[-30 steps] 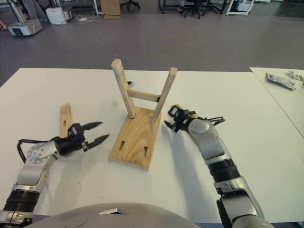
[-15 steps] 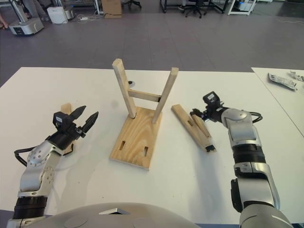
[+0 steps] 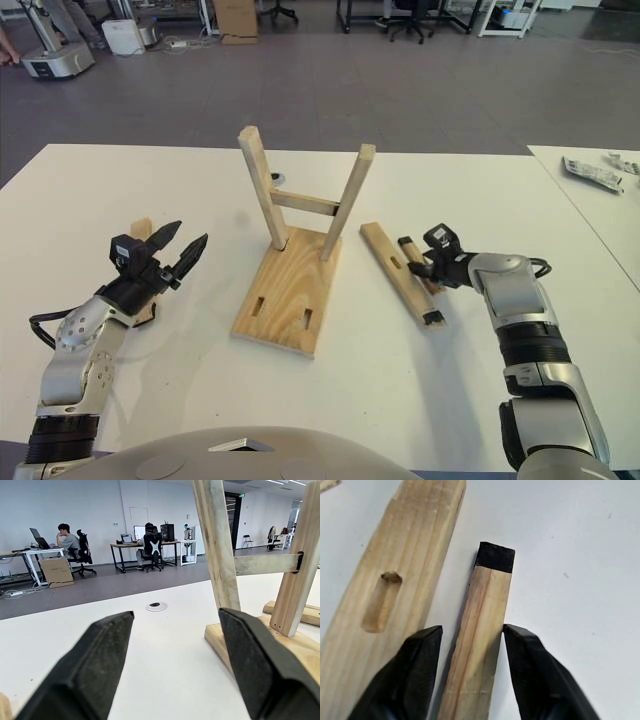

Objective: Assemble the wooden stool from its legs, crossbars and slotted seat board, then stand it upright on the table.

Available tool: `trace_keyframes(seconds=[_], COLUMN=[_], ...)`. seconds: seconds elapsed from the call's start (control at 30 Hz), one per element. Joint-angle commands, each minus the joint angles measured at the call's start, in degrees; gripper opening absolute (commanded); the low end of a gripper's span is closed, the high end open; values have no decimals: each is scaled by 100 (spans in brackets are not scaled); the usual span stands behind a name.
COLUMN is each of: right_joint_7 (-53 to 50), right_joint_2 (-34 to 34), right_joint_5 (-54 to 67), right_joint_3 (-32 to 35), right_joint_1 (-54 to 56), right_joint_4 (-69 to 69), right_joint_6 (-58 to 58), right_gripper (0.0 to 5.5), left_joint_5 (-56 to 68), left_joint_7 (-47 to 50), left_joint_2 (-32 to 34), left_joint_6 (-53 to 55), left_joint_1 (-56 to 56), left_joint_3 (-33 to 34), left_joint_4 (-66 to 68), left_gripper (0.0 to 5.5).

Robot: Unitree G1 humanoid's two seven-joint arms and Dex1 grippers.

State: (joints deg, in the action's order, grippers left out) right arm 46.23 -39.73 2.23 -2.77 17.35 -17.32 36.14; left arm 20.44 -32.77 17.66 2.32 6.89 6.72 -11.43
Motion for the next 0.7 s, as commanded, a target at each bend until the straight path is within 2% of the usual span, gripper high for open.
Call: trace_keyframes(seconds=[0.03,0.1,0.23,0.37,0.43,0.53,0.7], right_joint_7=[-37,-80,-345,-1096,-1543,-1924,-1771], right_joint_2=[-196,-173,124,777,1035,1537,1811], right_joint_5=[-195,-112,149,863,1016,1353,1501], right_joint_3=[-224,-198,145,1152,1382,1326,636], right_joint_1=[-486,-522,-341,1013,1775,2748,2957], right_joint_4=[-214,-214,-211,256,606,1462,2622], right_joint_6=[156,181,-120,-951,-1363,-1388,-1279], right_gripper=[163,136,136,132,132,132,132], left_joint_5=[68,204,1016,1944,2626,3626,3927], left_joint_7=[309,459,457,1026,1309,1870,2565], left_joint_2=[-189,-324,-416,-218,-142,-282,-344], left_joint_6=[241,365,431,996,1465,2099,2777], left_joint_1=[155,202,1,-1159,-1827,-2958,-3580], left_joint_3=[-35,-29,393,799,754,468,108], left_joint_4=[-210,-411,-795,-1350,-1694,-2054,-1821], left_gripper=[312,312,312,312,312,312,312])
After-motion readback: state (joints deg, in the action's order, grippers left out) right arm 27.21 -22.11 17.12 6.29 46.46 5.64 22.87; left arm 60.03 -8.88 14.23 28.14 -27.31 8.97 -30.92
